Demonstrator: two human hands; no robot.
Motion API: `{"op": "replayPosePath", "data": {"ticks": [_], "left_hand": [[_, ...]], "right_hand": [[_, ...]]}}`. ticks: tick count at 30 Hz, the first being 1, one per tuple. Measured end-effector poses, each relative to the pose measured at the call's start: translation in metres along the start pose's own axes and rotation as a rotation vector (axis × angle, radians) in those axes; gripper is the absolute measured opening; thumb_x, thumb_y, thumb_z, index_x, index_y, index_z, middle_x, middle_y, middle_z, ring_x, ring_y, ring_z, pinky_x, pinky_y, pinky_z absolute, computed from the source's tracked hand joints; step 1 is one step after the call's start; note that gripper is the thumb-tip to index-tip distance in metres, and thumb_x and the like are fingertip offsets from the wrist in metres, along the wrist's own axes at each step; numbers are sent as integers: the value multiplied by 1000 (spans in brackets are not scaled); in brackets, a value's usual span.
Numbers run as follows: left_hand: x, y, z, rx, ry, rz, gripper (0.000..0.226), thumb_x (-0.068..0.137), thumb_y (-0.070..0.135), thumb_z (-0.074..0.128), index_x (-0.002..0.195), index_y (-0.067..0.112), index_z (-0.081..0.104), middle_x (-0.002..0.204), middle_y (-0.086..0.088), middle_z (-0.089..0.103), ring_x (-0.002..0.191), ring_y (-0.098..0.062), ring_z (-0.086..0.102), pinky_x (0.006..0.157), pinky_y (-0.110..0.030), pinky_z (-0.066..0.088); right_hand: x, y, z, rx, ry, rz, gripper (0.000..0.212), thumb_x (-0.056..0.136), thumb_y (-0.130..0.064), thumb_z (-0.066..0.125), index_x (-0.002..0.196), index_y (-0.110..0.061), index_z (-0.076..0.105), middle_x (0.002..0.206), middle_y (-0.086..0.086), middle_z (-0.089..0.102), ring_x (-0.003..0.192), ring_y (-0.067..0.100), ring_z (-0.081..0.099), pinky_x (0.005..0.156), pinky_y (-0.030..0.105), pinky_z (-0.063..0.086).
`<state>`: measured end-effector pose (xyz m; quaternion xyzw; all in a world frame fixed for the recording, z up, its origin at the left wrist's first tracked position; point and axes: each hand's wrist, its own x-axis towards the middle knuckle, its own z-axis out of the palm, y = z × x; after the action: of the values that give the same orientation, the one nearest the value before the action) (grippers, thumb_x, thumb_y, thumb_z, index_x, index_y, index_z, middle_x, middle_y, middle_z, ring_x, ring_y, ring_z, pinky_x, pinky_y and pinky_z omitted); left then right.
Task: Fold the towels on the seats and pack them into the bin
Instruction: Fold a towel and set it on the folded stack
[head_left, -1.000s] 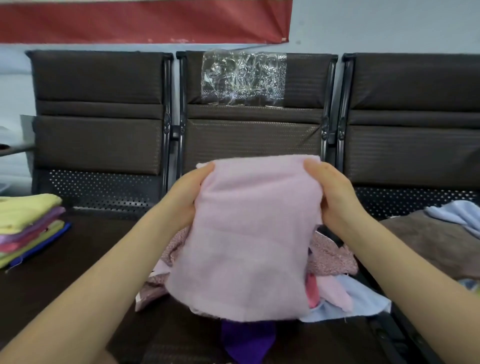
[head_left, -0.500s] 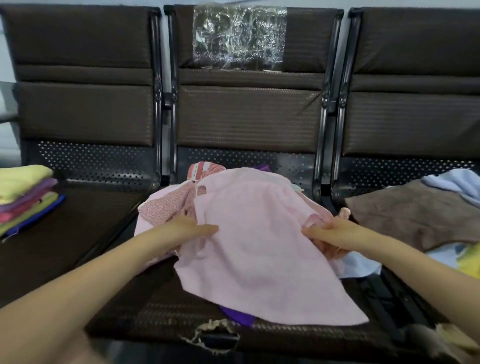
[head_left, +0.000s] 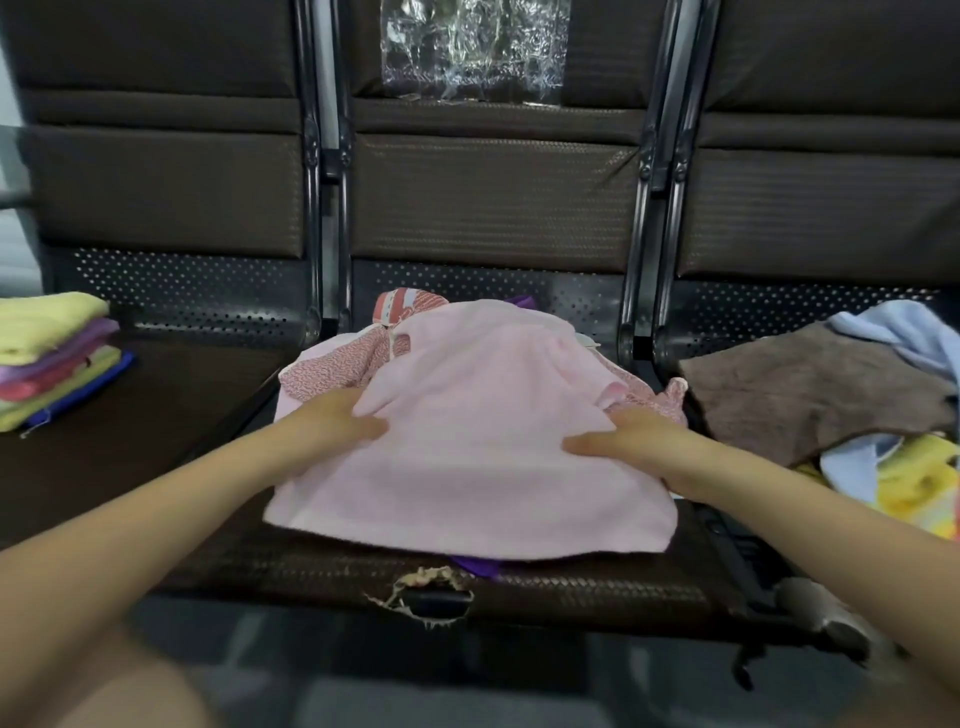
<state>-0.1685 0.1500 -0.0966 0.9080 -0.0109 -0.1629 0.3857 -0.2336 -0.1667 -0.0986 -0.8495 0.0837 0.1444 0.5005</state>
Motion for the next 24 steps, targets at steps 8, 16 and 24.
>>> {"op": "replayPosePath", "data": {"ticks": [8,16,24], "left_hand": [[3,-8,17,401,300,369,51,82,30,71,127,17,53,113,-5,55,107,-23,50,91,-35,42],[-26,5,52,367,64,716,21,82,47,61,87,27,67,85,9,59,81,-4,53,77,-25,43],[-23,1,55,315,-84,743,40,83,51,47,97,20,69,91,9,69,86,-4,57,76,-20,42]], "right_hand": [[-1,1,6,-652,499,-477,26,77,-28,73,94,-21,55,90,-5,53,83,13,46,69,31,37],[-12,9,69,-745,-102,-688,21,88,-39,65,100,-21,66,95,-3,61,92,11,53,84,34,45],[-10,-21,52,-150,-288,-367,16,92,-14,62,78,-21,65,74,-12,61,71,-1,51,71,13,40]]}}
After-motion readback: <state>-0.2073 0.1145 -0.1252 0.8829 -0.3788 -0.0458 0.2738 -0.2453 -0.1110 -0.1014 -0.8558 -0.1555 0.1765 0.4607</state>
